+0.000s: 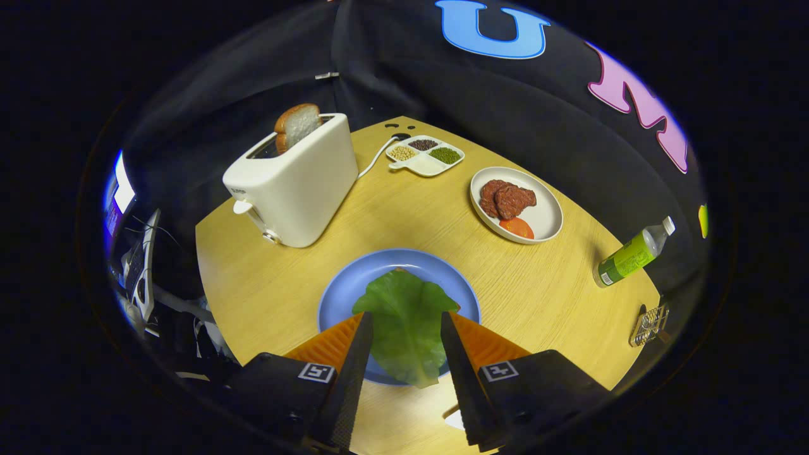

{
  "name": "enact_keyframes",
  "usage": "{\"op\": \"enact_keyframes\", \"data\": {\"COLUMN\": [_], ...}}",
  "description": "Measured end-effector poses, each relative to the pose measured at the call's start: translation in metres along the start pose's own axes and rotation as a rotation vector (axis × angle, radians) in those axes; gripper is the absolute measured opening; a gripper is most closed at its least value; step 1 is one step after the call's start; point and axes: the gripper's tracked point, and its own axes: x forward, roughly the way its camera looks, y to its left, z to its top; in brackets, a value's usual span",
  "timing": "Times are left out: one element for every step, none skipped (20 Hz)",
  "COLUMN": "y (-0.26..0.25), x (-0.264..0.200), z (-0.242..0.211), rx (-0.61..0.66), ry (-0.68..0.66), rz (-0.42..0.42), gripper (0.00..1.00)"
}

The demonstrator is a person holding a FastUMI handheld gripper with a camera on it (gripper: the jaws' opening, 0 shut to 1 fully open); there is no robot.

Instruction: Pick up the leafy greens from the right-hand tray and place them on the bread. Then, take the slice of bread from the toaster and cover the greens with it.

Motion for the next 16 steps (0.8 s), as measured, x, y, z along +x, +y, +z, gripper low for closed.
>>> {"op": "enact_keyframes", "data": {"y": [0.005,0.011,0.019,0.027,0.036,0.047,0.058,0.070,0.082,0.093,0.103,0.113,0.123,0.129,0.139,0.145], "x": [-0.005,-0.010,-0.015,-0.019,-0.022,-0.026,-0.027,-0.027,-0.026,-0.023,-0.020,-0.016,-0.010,-0.006,0.002,0.009], "z": [0.009,0.020,0.034,0.049,0.065,0.081,0.097,0.112,0.128,0.142,0.154,0.164,0.174,0.181,0.188,0.194], "rx": [-0.001,-0.002,-0.004,-0.005,-0.003,0.002,0.010,0.018,0.023,0.022,0.018,0.013,0.006,0.001,-0.006,-0.015], "ry": [-0.023,-0.050,-0.079,-0.109,-0.137,-0.164,-0.189,-0.208,-0.227,-0.243,-0.252,-0.259,-0.260,-0.263,-0.265,-0.265], "rz": [0.004,0.006,0.012,0.017,0.023,0.032,0.044,0.059,0.076,0.088,0.098,0.104,0.107,0.111,0.115,0.114], "gripper": [0.69,0.69,0.69,0.69,0.69,0.69,0.69,0.69,0.68,0.69,0.69,0.69,0.69,0.69,0.69,0.69]}}
